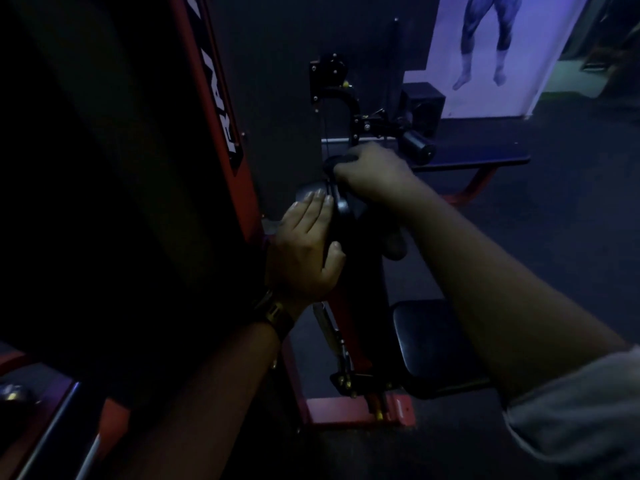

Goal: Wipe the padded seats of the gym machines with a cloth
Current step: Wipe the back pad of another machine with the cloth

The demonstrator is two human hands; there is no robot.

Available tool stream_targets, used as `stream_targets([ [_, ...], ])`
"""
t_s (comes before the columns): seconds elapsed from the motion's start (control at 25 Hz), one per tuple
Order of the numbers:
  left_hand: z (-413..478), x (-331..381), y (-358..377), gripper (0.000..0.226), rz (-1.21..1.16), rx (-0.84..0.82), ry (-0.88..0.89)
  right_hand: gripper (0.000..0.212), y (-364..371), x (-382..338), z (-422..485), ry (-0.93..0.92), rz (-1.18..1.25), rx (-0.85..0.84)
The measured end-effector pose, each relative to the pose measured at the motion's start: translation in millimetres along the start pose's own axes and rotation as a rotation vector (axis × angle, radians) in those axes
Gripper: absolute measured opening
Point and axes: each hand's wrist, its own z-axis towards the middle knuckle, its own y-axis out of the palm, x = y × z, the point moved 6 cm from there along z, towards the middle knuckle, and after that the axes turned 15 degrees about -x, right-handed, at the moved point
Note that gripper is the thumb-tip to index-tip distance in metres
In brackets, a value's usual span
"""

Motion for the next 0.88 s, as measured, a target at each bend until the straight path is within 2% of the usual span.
stream_targets([
  [0.08,0.9,-0.9,-2.8,0.065,0.029,-0.015,0.006,0.038,-2.0,-2.8,0.9,0.02,-0.001,-0.028],
  [0.16,-1.3,-0.4,-2.2,0.065,0.048,-0.018,0.003,0.043,16.5,-2.0,-22.9,-0.121,-0.218,0.091],
  [0.2,-2.5,0.8,-1.1,0.065,0.051,-0.009,-0.004,0.043,23.0,-3.7,-31.1,-0.172,-0.272,0.096],
  [0.24,-1.0,1.9,-1.1,0.065,0.044,0.003,-0.02,0.039,18.0,-5.1,-28.2,-0.214,-0.281,0.091],
  [0.32,0.8,3.2,1.5,0.065,0.017,0.011,-0.068,0.026,-3.8,-4.3,-4.4,-0.079,-0.036,-0.068],
  [0.4,-1.4,4.8,1.6,0.065,0.025,0.016,-0.097,0.026,-3.8,-2.8,1.3,0.013,-0.044,-0.102],
  [0.52,-0.9,7.5,1.8,0.063,0.09,0.035,-0.106,0.042,24.7,-8.6,-32.9,-0.187,-0.344,0.073],
  [0.56,1.1,8.7,1.6,0.063,0.098,0.041,-0.122,0.039,23.0,-7.3,-28.4,-0.256,-0.336,0.068],
  [0.6,3.2,10.0,1.7,0.063,0.095,0.046,-0.143,0.035,10.5,-6.2,-17.7,-0.239,-0.217,-0.013],
  [0.64,4.0,10.7,2.3,0.063,0.086,0.048,-0.17,0.031,0.8,-4.6,-2.1,-0.17,-0.08,-0.106],
  [0.68,3.7,12.0,2.6,0.063,0.077,0.049,-0.196,0.029,-4.4,-1.6,10.9,-0.115,-0.067,-0.155],
  [0.76,1.4,14.7,3.4,0.063,0.072,0.054,-0.228,0.034,0.3,-2.3,9.5,-0.135,-0.16,-0.139],
  [0.84,-1.9,17.5,5.0,0.063,0.065,0.062,-0.234,0.04,17.3,-6.4,-6.6,-0.272,-0.315,-0.038],
  [0.88,-1.3,18.5,5.4,0.063,0.065,0.068,-0.238,0.04,18.9,-5.8,-0.9,-0.297,-0.287,-0.049],
])
